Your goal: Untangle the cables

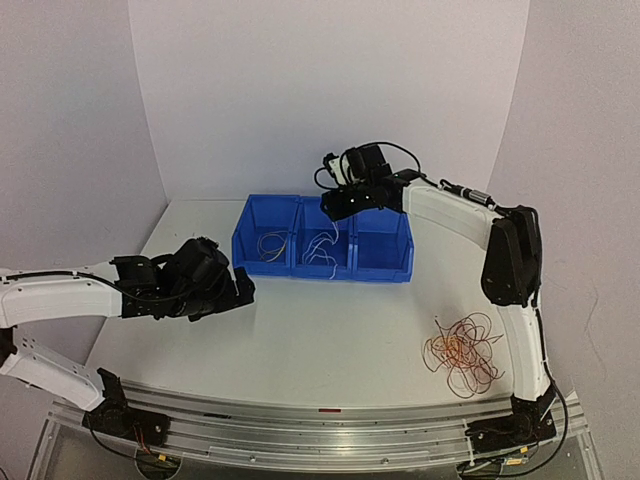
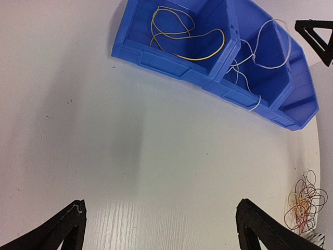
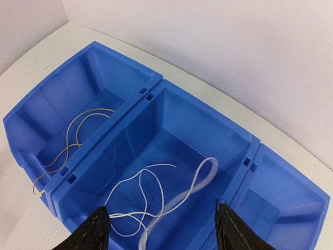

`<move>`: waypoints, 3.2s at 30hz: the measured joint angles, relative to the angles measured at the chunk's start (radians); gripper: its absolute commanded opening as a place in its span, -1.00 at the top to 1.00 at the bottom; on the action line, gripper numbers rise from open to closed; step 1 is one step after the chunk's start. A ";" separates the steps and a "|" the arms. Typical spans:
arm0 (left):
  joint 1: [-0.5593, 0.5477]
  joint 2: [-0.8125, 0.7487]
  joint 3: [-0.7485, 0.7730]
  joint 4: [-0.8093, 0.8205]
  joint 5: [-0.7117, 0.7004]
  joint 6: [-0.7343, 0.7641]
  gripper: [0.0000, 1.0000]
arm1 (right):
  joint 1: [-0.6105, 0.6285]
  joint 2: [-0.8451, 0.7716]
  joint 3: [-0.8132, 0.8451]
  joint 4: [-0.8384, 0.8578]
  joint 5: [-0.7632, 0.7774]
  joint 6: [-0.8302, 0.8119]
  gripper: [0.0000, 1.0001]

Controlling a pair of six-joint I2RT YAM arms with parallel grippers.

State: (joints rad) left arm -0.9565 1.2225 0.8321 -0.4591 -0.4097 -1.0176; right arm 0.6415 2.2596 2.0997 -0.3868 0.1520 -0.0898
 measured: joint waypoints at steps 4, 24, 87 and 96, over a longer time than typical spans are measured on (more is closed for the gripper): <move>0.000 0.009 0.000 0.007 0.011 0.001 -0.99 | 0.003 -0.004 0.016 -0.058 0.024 -0.031 -0.28; 0.000 0.011 0.005 0.067 0.041 0.057 -0.99 | 0.006 -0.290 -0.287 -0.244 0.110 0.022 -0.73; -0.143 0.490 0.021 0.687 0.530 0.284 -0.86 | 0.123 -0.650 -1.015 0.194 -0.462 0.858 1.00; -0.188 0.660 0.215 0.545 0.320 0.241 0.04 | 0.123 -0.650 -1.016 0.199 -0.463 0.883 1.00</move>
State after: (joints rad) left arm -1.1442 1.8821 1.0469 0.0857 -0.0898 -0.7767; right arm 0.7643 1.6093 1.0838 -0.1879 -0.3107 0.7930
